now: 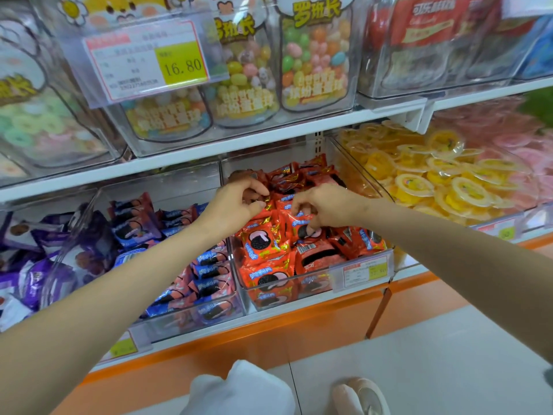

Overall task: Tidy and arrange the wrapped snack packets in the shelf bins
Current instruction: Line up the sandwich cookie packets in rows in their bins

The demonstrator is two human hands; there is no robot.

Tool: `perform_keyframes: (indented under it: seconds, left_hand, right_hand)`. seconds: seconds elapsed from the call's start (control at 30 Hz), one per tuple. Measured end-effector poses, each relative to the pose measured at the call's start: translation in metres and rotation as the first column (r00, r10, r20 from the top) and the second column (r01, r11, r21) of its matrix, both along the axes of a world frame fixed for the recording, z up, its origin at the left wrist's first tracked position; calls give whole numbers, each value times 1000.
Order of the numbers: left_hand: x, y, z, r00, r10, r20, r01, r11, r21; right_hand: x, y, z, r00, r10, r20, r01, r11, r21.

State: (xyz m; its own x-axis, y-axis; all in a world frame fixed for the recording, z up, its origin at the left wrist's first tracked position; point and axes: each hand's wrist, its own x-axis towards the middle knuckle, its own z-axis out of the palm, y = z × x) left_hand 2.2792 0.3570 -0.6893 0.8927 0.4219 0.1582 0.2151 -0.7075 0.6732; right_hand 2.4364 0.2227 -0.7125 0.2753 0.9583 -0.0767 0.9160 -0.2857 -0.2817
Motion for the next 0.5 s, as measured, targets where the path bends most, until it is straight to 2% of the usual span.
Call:
perform_keyframes:
  seconds: [0.07,0.17,0.33,0.4,0.5]
  left_hand:
    - [1,0,-1,999,-30,-17,30,999,22]
    - [7,-4,-5,994,-89,-67,96,989,110]
    - [32,-18,-13,956,-25,-292,173,852,495]
    - [41,-19,-17,959,4,-285,155,830,536]
    - [45,-20,-17,958,13,-286,129,872,472]
  right_hand:
    - [7,-2,3,999,-11,38,12,1000,-12]
    - [8,-3,4,1000,-12,15,12,1000,11]
    - [6,-2,7,1000,17,23,-15,999,-52]
    - [7,-3,6,1000,8,0,-8,998,-62]
    - [6,-5,-1,999,-30,-21,29,999,-35]
